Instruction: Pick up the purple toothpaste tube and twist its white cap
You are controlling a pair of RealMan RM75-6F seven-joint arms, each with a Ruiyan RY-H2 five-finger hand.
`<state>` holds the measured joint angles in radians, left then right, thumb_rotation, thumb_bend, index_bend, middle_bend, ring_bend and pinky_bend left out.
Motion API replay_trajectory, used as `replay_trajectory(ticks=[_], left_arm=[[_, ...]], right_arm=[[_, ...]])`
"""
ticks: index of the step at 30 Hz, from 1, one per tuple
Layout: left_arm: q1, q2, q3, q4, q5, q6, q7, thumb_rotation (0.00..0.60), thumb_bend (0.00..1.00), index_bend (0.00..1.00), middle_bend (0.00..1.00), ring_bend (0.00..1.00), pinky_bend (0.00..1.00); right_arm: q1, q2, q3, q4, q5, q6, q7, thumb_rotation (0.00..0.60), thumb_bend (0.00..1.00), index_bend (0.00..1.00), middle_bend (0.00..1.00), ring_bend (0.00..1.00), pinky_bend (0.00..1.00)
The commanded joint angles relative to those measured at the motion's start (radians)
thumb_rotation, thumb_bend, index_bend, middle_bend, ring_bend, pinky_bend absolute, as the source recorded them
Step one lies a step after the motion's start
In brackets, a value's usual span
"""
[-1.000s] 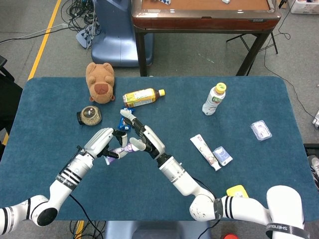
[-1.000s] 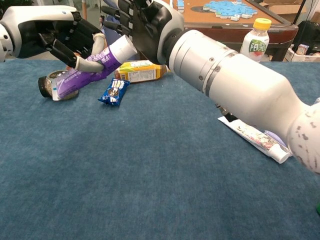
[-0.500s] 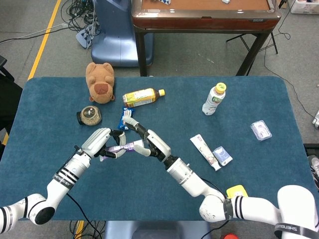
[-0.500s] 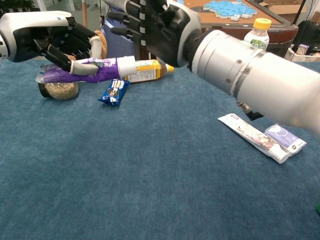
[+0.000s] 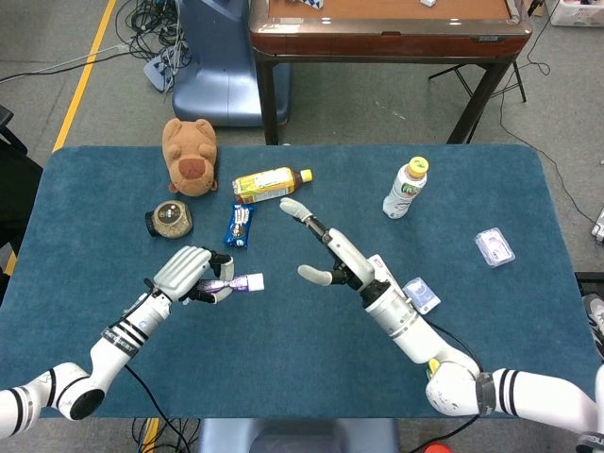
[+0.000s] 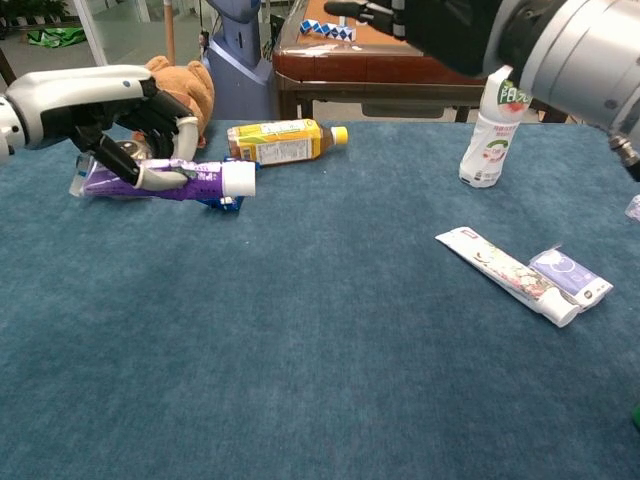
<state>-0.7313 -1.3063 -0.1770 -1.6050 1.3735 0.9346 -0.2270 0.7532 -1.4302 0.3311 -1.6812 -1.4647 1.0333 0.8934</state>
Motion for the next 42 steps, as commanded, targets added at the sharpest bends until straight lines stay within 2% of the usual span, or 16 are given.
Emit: replay_trajectory(ticks=[1,9,14,20,23,27,30,36,39,41,42], left_arm=[[-0.008,-0.050,0.020,0.059,0.021,0.026,0.099,0.600,0.53,0.57,0.74,0.50,0.40],[-0.001,-0.146,0.063,0.214,0.150,0.156,0.276,0.600,0.52,0.56,0.73,0.50,0.40],[-0.001,-0.185,0.100,0.297,0.223,0.196,0.298,0.600,0.52,0.54,0.71,0.50,0.40],[-0.007,-0.199,0.110,0.329,0.199,0.152,0.258,0.600,0.52,0.52,0.68,0.49,0.40],[-0.011,-0.199,0.110,0.337,0.170,0.114,0.218,0.600,0.52,0.48,0.63,0.46,0.40],[-0.012,-0.191,0.107,0.340,0.133,0.073,0.199,0.600,0.46,0.35,0.45,0.33,0.38],[-0.004,-0.182,0.103,0.333,0.117,0.074,0.180,0.600,0.44,0.28,0.38,0.29,0.36],[0.021,-0.146,0.097,0.292,0.084,0.082,0.154,0.600,0.40,0.22,0.37,0.28,0.35],[0.049,-0.125,0.086,0.264,0.069,0.126,0.150,0.600,0.40,0.22,0.36,0.28,0.35],[0.077,-0.101,0.082,0.237,0.054,0.160,0.160,0.600,0.40,0.22,0.35,0.28,0.35],[0.090,-0.089,0.081,0.223,0.046,0.175,0.168,0.600,0.40,0.22,0.35,0.28,0.35]], right_arm=[[-0.024,0.046,-0.015,-0.018,-0.015,0.023,-0.027,0.280,0.00,0.00,0.00,0.00,0.00],[-0.068,0.130,-0.046,-0.027,-0.020,0.052,-0.052,0.280,0.00,0.00,0.00,0.00,0.00],[-0.085,0.158,-0.063,-0.024,-0.020,0.062,-0.054,0.282,0.00,0.00,0.00,0.00,0.00],[-0.099,0.183,-0.083,-0.017,-0.027,0.066,-0.042,0.281,0.00,0.00,0.00,0.00,0.00],[-0.105,0.199,-0.088,-0.017,-0.029,0.069,-0.042,0.279,0.00,0.00,0.00,0.00,0.00],[-0.113,0.223,-0.096,-0.022,-0.030,0.072,-0.055,0.280,0.00,0.00,0.00,0.00,0.00],[-0.120,0.241,-0.103,-0.022,-0.029,0.072,-0.077,0.281,0.00,0.00,0.00,0.00,0.00],[-0.153,0.268,-0.121,-0.020,-0.011,0.100,-0.212,0.283,0.00,0.00,0.00,0.00,0.00],[-0.186,0.285,-0.138,-0.042,0.015,0.125,-0.335,0.349,0.00,0.00,0.00,0.00,0.00],[-0.211,0.307,-0.156,-0.057,0.032,0.134,-0.423,0.460,0.00,0.00,0.00,0.00,0.00],[-0.222,0.317,-0.164,-0.062,0.039,0.140,-0.461,0.489,0.00,0.00,0.00,0.00,0.00]])
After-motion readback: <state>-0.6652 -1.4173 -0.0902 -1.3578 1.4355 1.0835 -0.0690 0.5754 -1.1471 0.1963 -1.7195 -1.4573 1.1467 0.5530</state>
